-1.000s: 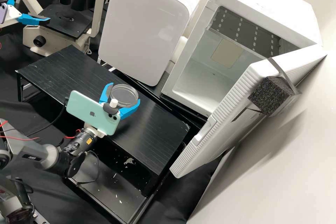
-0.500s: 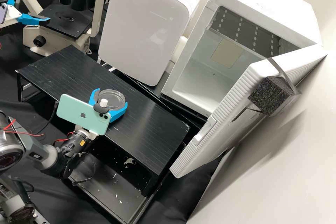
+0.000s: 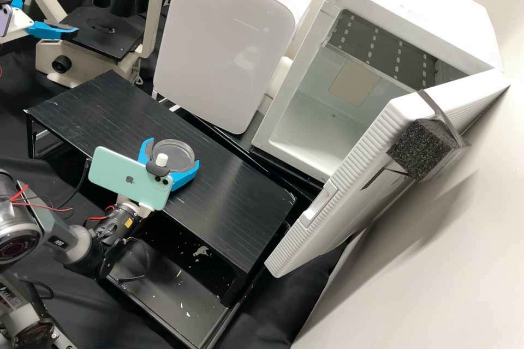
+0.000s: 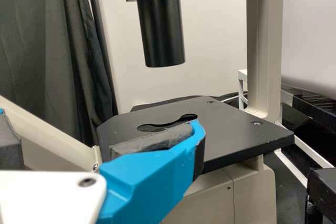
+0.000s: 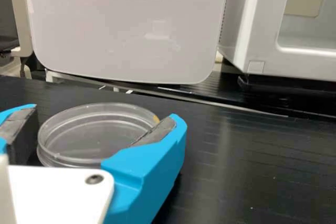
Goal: Take the petri dish out of the incubator
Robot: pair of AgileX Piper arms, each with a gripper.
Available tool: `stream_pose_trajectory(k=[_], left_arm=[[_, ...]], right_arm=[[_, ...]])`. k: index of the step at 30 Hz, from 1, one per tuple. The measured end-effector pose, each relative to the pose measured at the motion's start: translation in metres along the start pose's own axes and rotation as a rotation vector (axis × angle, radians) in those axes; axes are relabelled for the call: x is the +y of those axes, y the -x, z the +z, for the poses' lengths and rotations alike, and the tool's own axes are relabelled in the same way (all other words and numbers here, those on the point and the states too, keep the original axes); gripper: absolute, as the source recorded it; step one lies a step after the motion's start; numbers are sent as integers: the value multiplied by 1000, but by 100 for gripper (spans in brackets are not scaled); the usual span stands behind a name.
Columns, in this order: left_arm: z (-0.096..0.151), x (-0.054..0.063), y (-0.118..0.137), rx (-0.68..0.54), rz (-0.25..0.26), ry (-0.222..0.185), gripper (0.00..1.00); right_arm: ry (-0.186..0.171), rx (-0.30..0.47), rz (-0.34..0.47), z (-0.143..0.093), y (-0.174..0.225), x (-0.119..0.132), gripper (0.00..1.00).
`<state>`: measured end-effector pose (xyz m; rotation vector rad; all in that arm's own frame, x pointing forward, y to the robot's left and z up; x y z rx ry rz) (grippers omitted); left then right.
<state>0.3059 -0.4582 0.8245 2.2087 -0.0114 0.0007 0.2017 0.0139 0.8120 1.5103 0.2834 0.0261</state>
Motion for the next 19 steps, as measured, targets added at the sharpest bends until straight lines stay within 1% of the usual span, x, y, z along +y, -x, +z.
stream_pose_trajectory(k=[3, 5, 9, 11, 12, 15, 17, 18, 19], left_arm=[[0, 0, 0, 0, 0, 0, 100], [0, 0, 0, 0, 0, 0, 100], [0, 0, 0, 0, 0, 0, 100], [0, 0, 0, 0, 0, 0, 100], [0, 0, 0, 0, 0, 0, 100], [0, 0, 0, 0, 0, 0, 100], [0, 0, 0, 0, 0, 0, 100], [0, 0, 0, 0, 0, 0, 100], [0, 0, 0, 0, 0, 0, 100]], right_arm=[[6, 4, 22, -3, 6, 2, 100], [19, 12, 43, -7, 11, 5, 100], [22, 45, 86, -17, 22, 9, 100], [27, 56, 130, -23, 29, 12, 100], [21, 53, 160, -25, 34, 12, 100], [-15, 56, 269, -31, 42, 19, 100], [-31, 62, 330, -34, 45, 25, 100], [-52, 70, 351, -35, 47, 27, 100], [-65, 75, 355, -35, 47, 27, 100]])
